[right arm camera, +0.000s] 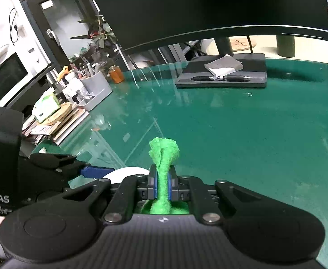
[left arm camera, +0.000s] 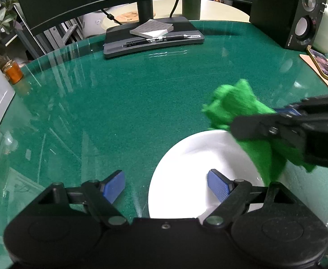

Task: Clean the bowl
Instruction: 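Hold the white bowl with the left gripper while the right gripper rubs the green cloth along its rim, then hold the bowl with the left gripper while the right gripper sweeps the cloth across the rim, then hold the bowl with the left gripper while the right gripper wipes the cloth inside the bowl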

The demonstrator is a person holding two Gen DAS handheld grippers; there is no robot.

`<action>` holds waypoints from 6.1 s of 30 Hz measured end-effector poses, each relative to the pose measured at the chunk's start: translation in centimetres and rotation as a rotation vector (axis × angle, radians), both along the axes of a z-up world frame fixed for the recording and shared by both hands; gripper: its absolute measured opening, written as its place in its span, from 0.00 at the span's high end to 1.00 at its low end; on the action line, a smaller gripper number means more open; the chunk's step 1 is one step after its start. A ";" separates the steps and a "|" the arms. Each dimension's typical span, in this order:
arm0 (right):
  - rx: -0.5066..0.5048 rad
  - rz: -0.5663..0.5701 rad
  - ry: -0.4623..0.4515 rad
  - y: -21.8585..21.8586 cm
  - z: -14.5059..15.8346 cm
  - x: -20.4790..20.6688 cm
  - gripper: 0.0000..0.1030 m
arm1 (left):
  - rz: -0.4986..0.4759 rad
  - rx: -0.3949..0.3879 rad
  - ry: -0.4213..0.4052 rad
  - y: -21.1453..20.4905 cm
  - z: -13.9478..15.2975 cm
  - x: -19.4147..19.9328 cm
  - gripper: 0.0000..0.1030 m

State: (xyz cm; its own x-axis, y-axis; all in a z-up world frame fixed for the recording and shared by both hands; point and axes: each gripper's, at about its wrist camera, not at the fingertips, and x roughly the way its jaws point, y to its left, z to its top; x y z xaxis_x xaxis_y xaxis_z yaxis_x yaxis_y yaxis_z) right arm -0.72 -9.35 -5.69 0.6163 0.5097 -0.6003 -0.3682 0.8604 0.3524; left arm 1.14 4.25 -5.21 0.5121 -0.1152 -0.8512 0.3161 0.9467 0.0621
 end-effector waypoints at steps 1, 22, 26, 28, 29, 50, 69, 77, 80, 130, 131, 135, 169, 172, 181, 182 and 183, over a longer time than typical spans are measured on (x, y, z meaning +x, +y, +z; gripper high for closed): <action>0.002 -0.006 0.013 -0.6 0.1 -0.7 0.92 | -0.001 -0.001 -0.001 0.0 0.0 0.0 0.20; -0.064 0.049 -0.013 -0.3 0.3 -1.6 0.90 | 0.005 0.000 0.005 0.1 0.0 0.1 0.16; -0.085 0.073 0.001 -0.9 0.6 -3.2 0.89 | 0.002 -0.004 0.006 0.2 -0.1 0.0 0.15; -0.100 0.093 0.003 -0.9 0.8 -3.7 0.89 | 0.002 -0.005 0.006 0.2 -0.1 0.0 0.15; -0.112 0.104 -0.002 -0.8 0.9 -3.9 0.89 | 0.003 -0.006 0.007 0.2 -0.1 0.0 0.15; -0.232 0.223 -0.117 0.0 1.2 -4.6 0.87 | 0.008 -0.012 0.011 0.5 -0.2 0.3 0.14; -0.220 0.217 -0.197 0.3 1.5 -4.4 0.94 | 0.031 0.013 0.017 1.1 0.0 0.7 0.15; -0.204 0.397 -0.174 0.7 1.0 -6.0 0.94 | 0.044 -0.013 0.031 1.7 -0.2 0.8 0.15; -0.193 0.411 -0.166 0.7 0.8 -6.0 0.94 | 0.045 -0.015 0.035 1.8 -0.2 0.9 0.15; -0.083 0.329 -0.091 -0.2 0.6 -3.0 0.59 | 0.048 -0.170 0.081 2.6 0.2 1.6 0.77; -0.083 0.318 -0.099 0.0 1.0 -2.9 0.56 | 0.049 -0.170 0.080 2.6 0.2 1.5 0.76; -0.101 0.286 -0.116 -0.6 1.2 -3.3 0.87 | 0.054 -0.172 0.079 2.8 0.1 1.6 0.73; -0.250 0.365 -0.104 1.2 1.6 -4.6 0.92 | 0.068 -0.162 0.072 2.9 0.1 1.6 0.59; -0.208 0.453 -0.088 2.3 1.6 -5.8 0.92 | 0.067 -0.162 0.075 2.8 0.1 1.5 0.59; -0.320 0.334 -0.185 0.2 1.2 -3.5 0.94 | 0.067 -0.148 0.099 2.8 0.3 0.8 0.60; -0.328 0.314 -0.185 -0.1 1.1 -3.0 0.94 | 0.060 -0.147 0.105 2.7 0.4 0.7 0.62; -0.327 0.308 -0.183 -0.2 1.1 -2.7 0.94 | 0.053 -0.146 0.112 2.6 0.4 0.6 0.64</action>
State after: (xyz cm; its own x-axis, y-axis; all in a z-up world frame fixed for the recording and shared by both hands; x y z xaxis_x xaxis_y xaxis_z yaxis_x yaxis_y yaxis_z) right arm -3.46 -9.58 -4.62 0.5764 0.4876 -0.6557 -0.6541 0.7563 -0.0127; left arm 1.72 6.89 -4.80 0.4237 -0.2168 -0.8795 0.2629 0.9586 -0.1096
